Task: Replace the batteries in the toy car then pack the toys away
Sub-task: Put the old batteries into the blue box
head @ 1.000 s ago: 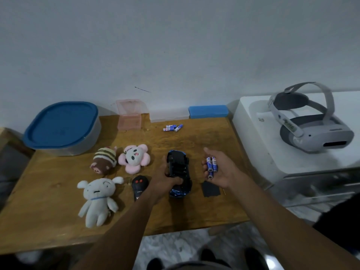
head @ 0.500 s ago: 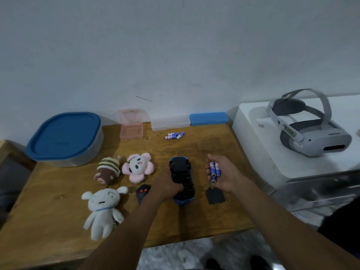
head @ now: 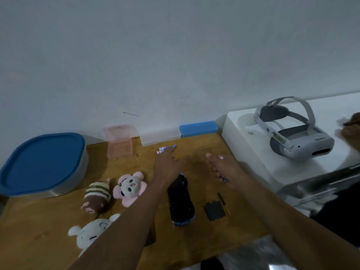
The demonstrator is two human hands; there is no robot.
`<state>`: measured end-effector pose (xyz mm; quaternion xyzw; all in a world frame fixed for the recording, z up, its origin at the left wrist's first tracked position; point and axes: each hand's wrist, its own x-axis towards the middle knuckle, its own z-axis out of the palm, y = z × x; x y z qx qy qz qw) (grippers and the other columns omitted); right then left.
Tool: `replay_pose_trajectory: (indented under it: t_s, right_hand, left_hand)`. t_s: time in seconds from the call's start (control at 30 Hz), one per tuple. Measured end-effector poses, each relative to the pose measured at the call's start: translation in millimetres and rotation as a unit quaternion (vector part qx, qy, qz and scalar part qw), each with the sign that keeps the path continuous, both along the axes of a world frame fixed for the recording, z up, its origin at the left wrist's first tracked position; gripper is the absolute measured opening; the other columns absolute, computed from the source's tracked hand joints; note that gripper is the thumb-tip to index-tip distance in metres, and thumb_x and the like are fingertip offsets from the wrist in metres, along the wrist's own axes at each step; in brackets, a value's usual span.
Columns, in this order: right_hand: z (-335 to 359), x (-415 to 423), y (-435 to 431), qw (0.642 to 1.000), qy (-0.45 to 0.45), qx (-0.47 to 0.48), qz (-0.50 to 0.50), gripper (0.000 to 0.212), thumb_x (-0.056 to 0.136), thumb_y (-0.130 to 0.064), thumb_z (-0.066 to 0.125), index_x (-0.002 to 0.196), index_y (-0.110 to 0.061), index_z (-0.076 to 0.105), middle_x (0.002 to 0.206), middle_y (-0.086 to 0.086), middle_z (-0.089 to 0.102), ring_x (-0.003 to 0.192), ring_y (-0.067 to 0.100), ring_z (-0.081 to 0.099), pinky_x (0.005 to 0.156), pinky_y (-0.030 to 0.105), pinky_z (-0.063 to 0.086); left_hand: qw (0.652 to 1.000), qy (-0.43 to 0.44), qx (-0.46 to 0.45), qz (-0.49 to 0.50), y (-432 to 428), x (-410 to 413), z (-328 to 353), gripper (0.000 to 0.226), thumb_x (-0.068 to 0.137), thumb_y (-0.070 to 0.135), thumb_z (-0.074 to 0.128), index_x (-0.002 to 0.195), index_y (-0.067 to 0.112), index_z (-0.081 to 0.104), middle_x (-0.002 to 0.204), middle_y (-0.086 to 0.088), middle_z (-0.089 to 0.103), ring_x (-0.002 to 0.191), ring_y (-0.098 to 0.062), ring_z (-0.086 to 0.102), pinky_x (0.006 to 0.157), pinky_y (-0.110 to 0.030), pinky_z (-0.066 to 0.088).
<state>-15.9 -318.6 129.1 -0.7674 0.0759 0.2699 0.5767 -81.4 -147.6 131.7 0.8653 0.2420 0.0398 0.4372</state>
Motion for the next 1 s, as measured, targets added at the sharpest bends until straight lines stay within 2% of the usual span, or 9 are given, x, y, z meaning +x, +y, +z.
replay_pose_trajectory:
  t_s: [0.1, 0.2, 0.4, 0.57, 0.63, 0.7, 0.77, 0.87, 1.0]
  right_hand:
    - [0, 37, -2, 0.999, -0.023, -0.042, 0.014, 0.03, 0.091, -0.041, 0.06, 0.089, -0.011, 0.061, 0.064, 0.003, 0.047, 0.05, 0.012, 0.04, 0.041, 0.02, 0.033]
    - [-3, 81, -2, 0.995, -0.056, -0.074, 0.029, 0.028, 0.093, -0.036, 0.058, 0.077, -0.014, 0.054, 0.061, 0.006, 0.047, 0.047, 0.013, 0.04, 0.042, 0.021, 0.033]
    - [-21, 162, -6, 0.991, -0.058, -0.099, 0.064, 0.022, 0.097, -0.03, 0.054, 0.094, -0.011, 0.064, 0.061, 0.007, 0.048, 0.047, 0.013, 0.04, 0.04, 0.02, 0.033]
    - [-44, 208, -5, 0.987, -0.061, -0.108, 0.097, 0.013, 0.096, -0.027, 0.053, 0.098, -0.02, 0.064, 0.062, 0.007, 0.051, 0.048, 0.014, 0.041, 0.042, 0.022, 0.034]
    - [-53, 222, -2, 0.984, -0.073, -0.123, 0.108, 0.01, 0.095, -0.031, 0.053, 0.094, -0.026, 0.061, 0.063, 0.001, 0.053, 0.052, 0.011, 0.044, 0.046, 0.022, 0.037]
    - [-62, 231, 3, 0.977, -0.103, -0.134, 0.127, 0.018, 0.087, -0.044, 0.056, 0.097, -0.03, 0.062, 0.071, -0.009, 0.055, 0.061, 0.008, 0.047, 0.056, 0.022, 0.04]
    - [-72, 240, 7, 0.971, -0.119, -0.146, 0.145, 0.037, 0.081, -0.05, 0.058, 0.111, -0.03, 0.063, 0.095, -0.008, 0.062, 0.081, 0.011, 0.059, 0.072, 0.028, 0.051]
    - [-74, 247, 19, 0.96, -0.135, -0.175, 0.17, 0.038, 0.092, -0.037, 0.059, 0.128, -0.026, 0.057, 0.132, -0.001, 0.055, 0.115, 0.021, 0.057, 0.099, 0.036, 0.048]
    - [-80, 256, 33, 0.96, -0.154, -0.172, 0.159, 0.037, 0.094, -0.032, 0.058, 0.129, -0.018, 0.057, 0.137, 0.004, 0.053, 0.12, 0.022, 0.054, 0.097, 0.026, 0.04]
  left_hand:
    - [0.999, 0.016, -0.037, 0.016, -6, 32, -6, 0.055, 0.089, 0.016, 0.06, 0.142, 0.013, 0.046, 0.134, -0.007, 0.059, 0.118, -0.02, 0.056, 0.084, -0.02, 0.039]
    - [0.996, 0.037, -0.068, 0.036, -11, 68, -19, 0.055, 0.09, 0.019, 0.061, 0.143, 0.016, 0.044, 0.137, -0.006, 0.056, 0.119, -0.02, 0.056, 0.092, -0.026, 0.044]
    - [0.977, 0.053, -0.17, 0.115, -29, 134, -47, 0.054, 0.092, 0.021, 0.064, 0.142, 0.019, 0.044, 0.143, -0.003, 0.051, 0.124, -0.022, 0.053, 0.104, -0.037, 0.045]
    - [0.973, 0.089, -0.158, 0.144, -39, 168, -66, 0.056, 0.093, 0.028, 0.061, 0.145, 0.022, 0.04, 0.145, -0.001, 0.048, 0.129, -0.023, 0.049, 0.108, -0.041, 0.04]
    - [0.968, 0.099, -0.175, 0.149, -38, 180, -79, 0.059, 0.09, 0.033, 0.062, 0.143, 0.024, 0.04, 0.136, -0.004, 0.057, 0.118, -0.025, 0.057, 0.102, -0.042, 0.047]
    - [0.966, 0.101, -0.187, 0.149, -31, 192, -106, 0.066, 0.075, 0.05, 0.063, 0.135, 0.029, 0.045, 0.115, -0.003, 0.068, 0.099, -0.022, 0.068, 0.087, -0.044, 0.056]
    - [0.962, 0.094, -0.199, 0.159, -20, 206, -157, 0.076, 0.064, 0.058, 0.058, 0.134, 0.037, 0.039, 0.103, 0.002, 0.07, 0.088, -0.019, 0.071, 0.077, -0.042, 0.059]
    - [0.954, 0.069, -0.221, 0.192, -24, 215, -153, 0.072, 0.069, 0.048, 0.061, 0.135, 0.041, 0.031, 0.103, -0.001, 0.068, 0.087, -0.022, 0.071, 0.075, -0.045, 0.06]
    - [0.932, 0.023, -0.258, 0.252, -36, 218, -106, 0.071, 0.092, 0.016, 0.061, 0.15, 0.028, 0.022, 0.109, -0.005, 0.066, 0.086, -0.014, 0.067, 0.076, -0.041, 0.061]
